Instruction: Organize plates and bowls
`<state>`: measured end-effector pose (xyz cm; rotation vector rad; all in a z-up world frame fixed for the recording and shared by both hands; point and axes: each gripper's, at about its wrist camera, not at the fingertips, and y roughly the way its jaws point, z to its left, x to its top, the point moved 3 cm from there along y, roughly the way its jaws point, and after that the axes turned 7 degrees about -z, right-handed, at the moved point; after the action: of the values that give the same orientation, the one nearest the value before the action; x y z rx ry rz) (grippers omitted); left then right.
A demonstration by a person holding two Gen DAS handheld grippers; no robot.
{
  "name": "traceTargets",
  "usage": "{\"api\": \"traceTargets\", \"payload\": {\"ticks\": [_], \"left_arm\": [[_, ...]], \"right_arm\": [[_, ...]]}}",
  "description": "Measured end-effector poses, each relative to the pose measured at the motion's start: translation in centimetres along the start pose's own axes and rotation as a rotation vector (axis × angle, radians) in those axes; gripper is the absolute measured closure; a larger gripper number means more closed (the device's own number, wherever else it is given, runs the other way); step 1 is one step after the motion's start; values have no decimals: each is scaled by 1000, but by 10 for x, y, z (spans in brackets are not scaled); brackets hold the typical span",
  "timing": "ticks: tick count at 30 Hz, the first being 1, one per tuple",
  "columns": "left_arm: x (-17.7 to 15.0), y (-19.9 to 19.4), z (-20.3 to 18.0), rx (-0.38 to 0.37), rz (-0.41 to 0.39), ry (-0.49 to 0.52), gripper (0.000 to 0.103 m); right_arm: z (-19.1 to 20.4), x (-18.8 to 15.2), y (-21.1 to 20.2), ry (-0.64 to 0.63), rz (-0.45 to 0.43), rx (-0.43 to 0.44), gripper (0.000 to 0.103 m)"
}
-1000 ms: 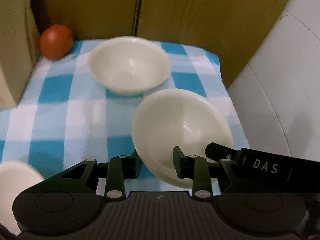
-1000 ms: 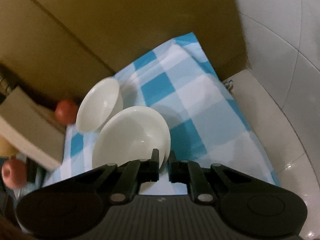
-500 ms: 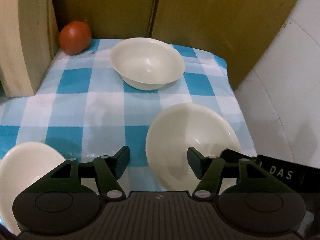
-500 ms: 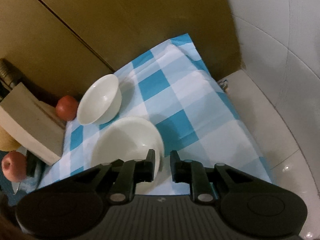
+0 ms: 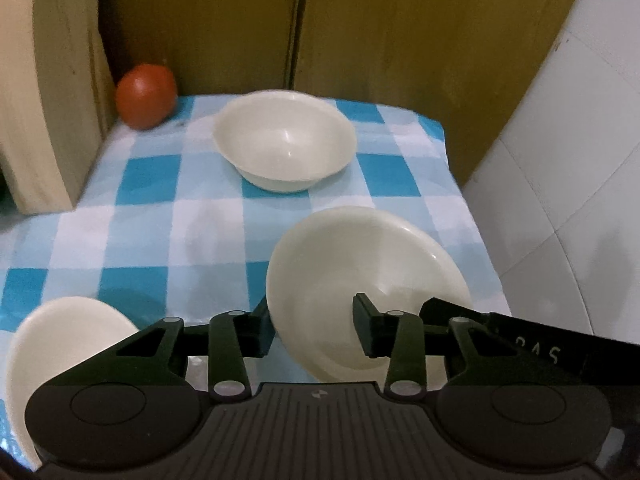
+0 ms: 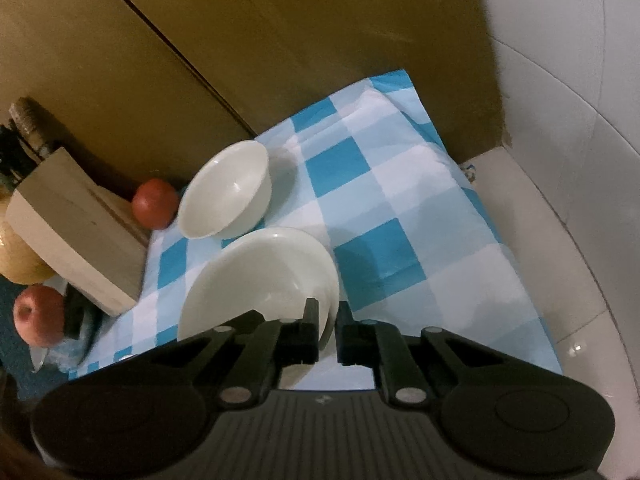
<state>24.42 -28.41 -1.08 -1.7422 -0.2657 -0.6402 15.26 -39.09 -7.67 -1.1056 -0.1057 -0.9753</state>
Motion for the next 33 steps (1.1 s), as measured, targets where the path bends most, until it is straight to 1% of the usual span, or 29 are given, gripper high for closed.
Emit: {"api": "traceTargets", "payload": {"ticks": [7,11,14,18,24,33], "left_arm": [[7,-18,-2,24,-37,19,56],[7,-27,3,34,-58,17,56],[4,-37,8,55,-78,22,56],[0,-50,23,80,-99,5,56],[-6,-69,52,120,-114,-21,55],[-24,-93,90,160,-115,-41,55]], "right_arm": [[11,0,-7,-12,-21,30,92],[19,-2,-12,-25,-27,55,92],[30,-5,-13,-37,-27,78,92],[49,-14,-15,-71,-24,111,92],[78,-33,-14,-127,3,148,92],[111,-65,-14,-181,49,188,91]]}}
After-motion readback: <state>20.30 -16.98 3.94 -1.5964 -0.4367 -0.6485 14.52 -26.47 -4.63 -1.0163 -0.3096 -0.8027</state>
